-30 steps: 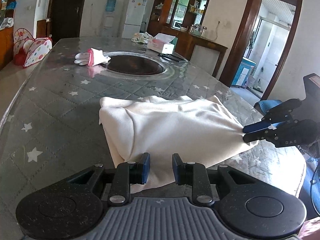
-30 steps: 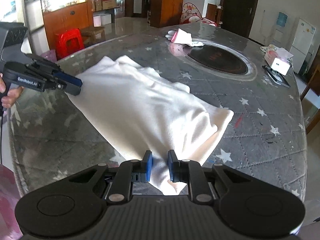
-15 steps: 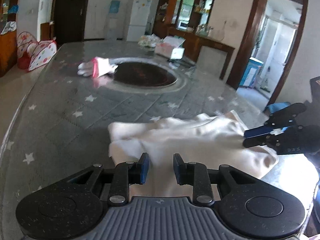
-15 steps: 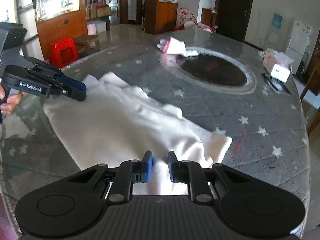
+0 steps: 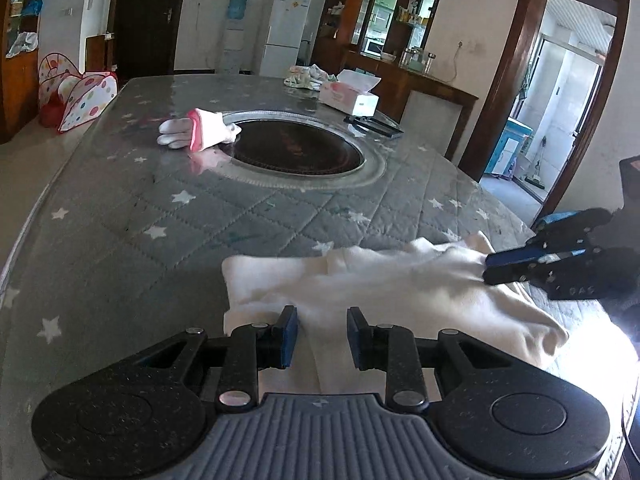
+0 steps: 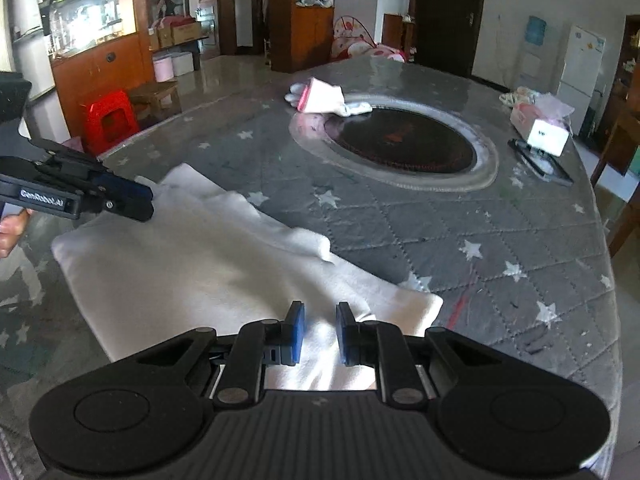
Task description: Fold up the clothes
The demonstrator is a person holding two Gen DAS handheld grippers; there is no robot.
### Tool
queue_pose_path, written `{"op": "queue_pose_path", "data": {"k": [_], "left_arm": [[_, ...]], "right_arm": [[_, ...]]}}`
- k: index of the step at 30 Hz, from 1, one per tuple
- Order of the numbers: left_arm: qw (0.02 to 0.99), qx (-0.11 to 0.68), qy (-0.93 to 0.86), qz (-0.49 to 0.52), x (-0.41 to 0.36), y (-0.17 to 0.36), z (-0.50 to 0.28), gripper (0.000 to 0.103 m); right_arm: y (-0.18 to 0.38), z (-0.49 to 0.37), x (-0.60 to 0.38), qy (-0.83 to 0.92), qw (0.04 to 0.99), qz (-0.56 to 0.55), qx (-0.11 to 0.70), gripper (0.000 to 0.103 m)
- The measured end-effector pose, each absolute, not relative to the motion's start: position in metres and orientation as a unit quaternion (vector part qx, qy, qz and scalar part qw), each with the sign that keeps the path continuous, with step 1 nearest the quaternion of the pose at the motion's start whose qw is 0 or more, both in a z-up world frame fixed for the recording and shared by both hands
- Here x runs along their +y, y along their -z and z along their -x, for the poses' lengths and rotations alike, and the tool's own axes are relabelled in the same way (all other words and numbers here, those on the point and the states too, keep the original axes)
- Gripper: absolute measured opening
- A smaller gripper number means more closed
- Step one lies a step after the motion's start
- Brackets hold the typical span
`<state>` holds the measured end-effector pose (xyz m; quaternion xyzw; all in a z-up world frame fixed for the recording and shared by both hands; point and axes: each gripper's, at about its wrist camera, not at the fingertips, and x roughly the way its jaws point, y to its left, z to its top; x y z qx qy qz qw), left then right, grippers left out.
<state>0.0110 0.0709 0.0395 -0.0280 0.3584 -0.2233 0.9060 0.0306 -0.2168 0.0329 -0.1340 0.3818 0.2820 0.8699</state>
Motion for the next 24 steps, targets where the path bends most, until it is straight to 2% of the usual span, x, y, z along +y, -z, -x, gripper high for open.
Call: {"op": "queue_pose_path", "data": {"k": [24], "left_arm": [[0.903,0.374,0.209,0.029,0.048,-0.034,-0.047,0.032]], "right_arm": [[-0.028,-0.055,-0.205,-0.265,0.881,0.098,0.379,0.016]]}}
